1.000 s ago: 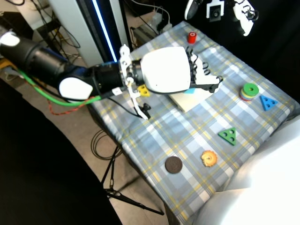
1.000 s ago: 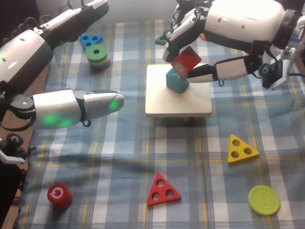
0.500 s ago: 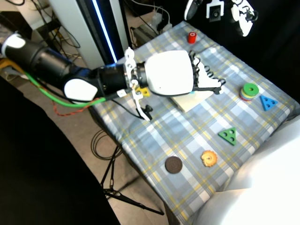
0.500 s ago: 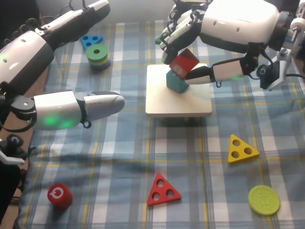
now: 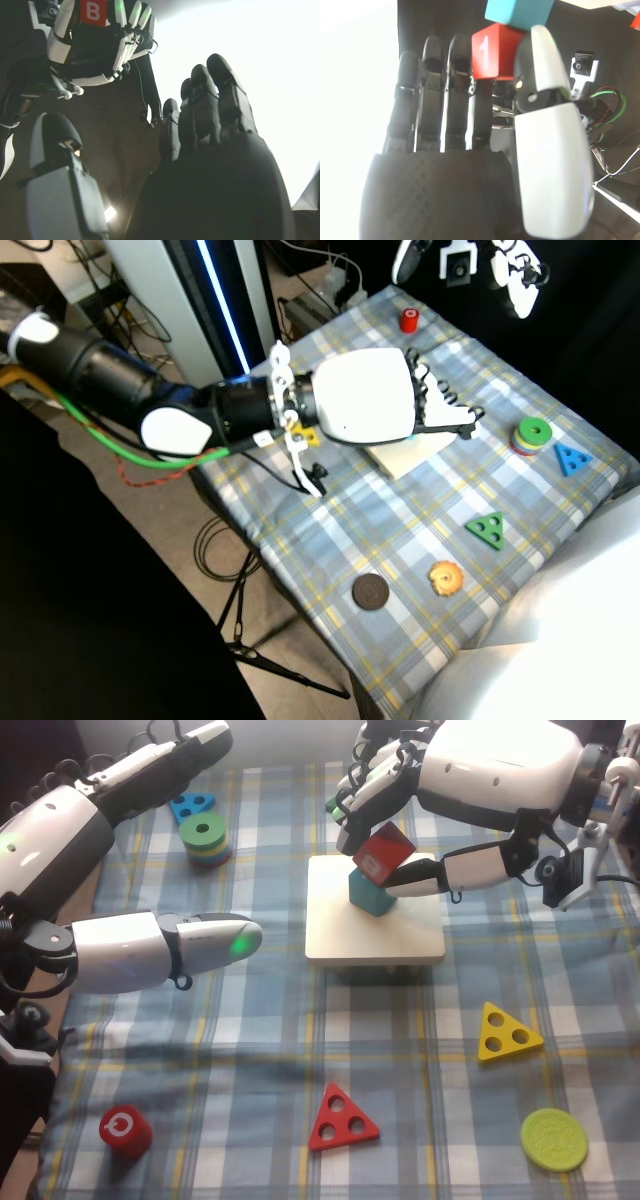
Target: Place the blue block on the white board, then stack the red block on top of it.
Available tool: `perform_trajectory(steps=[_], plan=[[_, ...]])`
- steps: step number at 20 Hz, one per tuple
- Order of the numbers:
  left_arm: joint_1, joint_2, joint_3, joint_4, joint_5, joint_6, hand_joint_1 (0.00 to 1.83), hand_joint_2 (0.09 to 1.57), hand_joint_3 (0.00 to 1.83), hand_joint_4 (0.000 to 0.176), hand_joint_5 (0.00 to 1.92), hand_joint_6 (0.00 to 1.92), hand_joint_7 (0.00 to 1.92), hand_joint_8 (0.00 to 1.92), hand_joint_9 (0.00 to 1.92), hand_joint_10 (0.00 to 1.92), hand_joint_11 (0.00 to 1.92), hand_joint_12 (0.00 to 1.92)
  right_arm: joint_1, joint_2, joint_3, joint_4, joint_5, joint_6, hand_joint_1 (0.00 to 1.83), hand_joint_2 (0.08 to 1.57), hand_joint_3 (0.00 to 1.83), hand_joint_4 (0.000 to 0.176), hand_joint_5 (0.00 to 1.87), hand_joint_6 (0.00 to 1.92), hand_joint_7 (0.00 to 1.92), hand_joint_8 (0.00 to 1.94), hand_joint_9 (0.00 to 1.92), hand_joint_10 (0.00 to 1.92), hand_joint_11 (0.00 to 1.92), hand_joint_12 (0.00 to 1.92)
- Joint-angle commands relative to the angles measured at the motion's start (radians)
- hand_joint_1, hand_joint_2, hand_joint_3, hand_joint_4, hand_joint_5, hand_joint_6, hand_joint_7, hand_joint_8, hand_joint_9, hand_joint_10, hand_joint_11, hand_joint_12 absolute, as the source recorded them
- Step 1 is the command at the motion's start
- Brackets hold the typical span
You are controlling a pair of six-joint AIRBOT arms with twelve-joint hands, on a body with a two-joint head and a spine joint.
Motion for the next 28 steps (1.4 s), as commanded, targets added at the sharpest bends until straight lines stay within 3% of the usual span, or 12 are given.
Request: perform_trajectory(steps=[1,10,15,17,18,19,20,25,26,28], plan=[[-0.014,0.0,0.006,0.023,-0.116,-0.008,0.79,0.9,0.0,0.134,0.2,0.0,0.24,0.0,0.25,0.0,0.0,0.72,0.017,-0.005,0.002,0.035,0.084,0.003,1.15,1.08,0.0,0.0,1.04,0.87,0.85,0.0,0.66,0.0,0.0,1.17],[-0.016,-0.004,0.009,0.024,-0.11,-0.008,0.8,0.9,0.0,0.124,0.2,0.0,0.24,0.0,0.25,0.0,0.0,0.77,0.017,-0.005,0.002,0.03,0.083,0.003,1.15,1.1,0.0,0.0,1.01,0.92,0.83,0.0,0.67,0.0,0.09,1.12],[-0.016,-0.005,0.01,0.025,-0.11,-0.008,0.79,0.9,0.0,0.129,0.2,0.0,0.24,0.0,0.25,0.0,0.0,0.77,0.017,-0.005,0.001,0.028,0.083,0.006,1.09,1.11,0.0,0.0,0.98,0.97,0.76,0.0,0.61,0.0,0.08,1.03],[-0.016,-0.005,0.01,0.025,-0.11,-0.008,0.81,0.9,0.0,0.131,0.21,0.0,0.24,0.0,0.25,0.0,0.0,0.77,0.017,-0.004,0.001,0.025,0.083,0.012,1.07,1.11,0.0,0.041,0.98,0.99,0.73,0.0,0.59,0.0,0.05,1.02],[-0.016,-0.005,0.009,0.025,-0.11,-0.008,0.79,0.9,0.0,0.131,0.2,0.0,0.24,0.0,0.25,0.0,0.0,0.78,0.017,-0.004,0.001,0.024,0.083,0.013,1.05,1.03,0.0,0.0,0.85,0.43,0.71,0.0,0.58,0.01,0.05,1.0],[-0.016,-0.005,0.009,0.025,-0.11,-0.008,0.79,0.9,0.0,0.129,0.2,0.0,0.24,0.0,0.26,0.0,0.0,0.79,0.017,-0.004,0.001,0.024,0.083,0.013,1.05,1.01,0.0,0.0,0.89,0.17,0.71,0.0,0.57,0.01,0.05,0.98],[-0.016,-0.005,0.009,0.025,-0.11,-0.008,0.8,0.9,0.0,0.129,0.21,0.0,0.25,0.0,0.26,0.0,0.0,0.79,0.017,-0.004,0.001,0.023,0.083,0.014,1.05,1.0,0.0,0.0,0.91,0.07,0.71,0.0,0.58,0.0,0.06,0.97],[-0.016,-0.005,0.009,0.025,-0.11,-0.008,0.79,0.9,0.0,0.132,0.2,0.0,0.24,0.0,0.25,0.0,0.0,0.75,0.017,-0.004,0.0,0.023,0.083,0.014,1.06,1.0,0.0,0.0,0.91,0.02,0.7,0.0,0.57,0.0,0.06,0.96],[-0.016,-0.005,0.009,0.025,-0.11,-0.008,0.8,0.89,0.0,0.123,0.21,0.0,0.25,0.0,0.26,0.0,0.0,0.78,0.017,-0.004,0.0,0.023,0.083,0.014,1.06,1.0,0.0,0.0,0.9,0.02,0.7,0.0,0.58,0.0,0.07,0.97],[-0.017,-0.005,0.009,0.025,-0.11,-0.008,0.78,0.9,0.0,0.129,0.2,0.0,0.25,0.0,0.26,0.0,0.0,0.79,0.017,-0.004,0.0,0.023,0.083,0.014,1.05,1.0,0.0,0.0,0.9,0.01,0.69,0.0,0.58,0.0,0.07,0.96]])
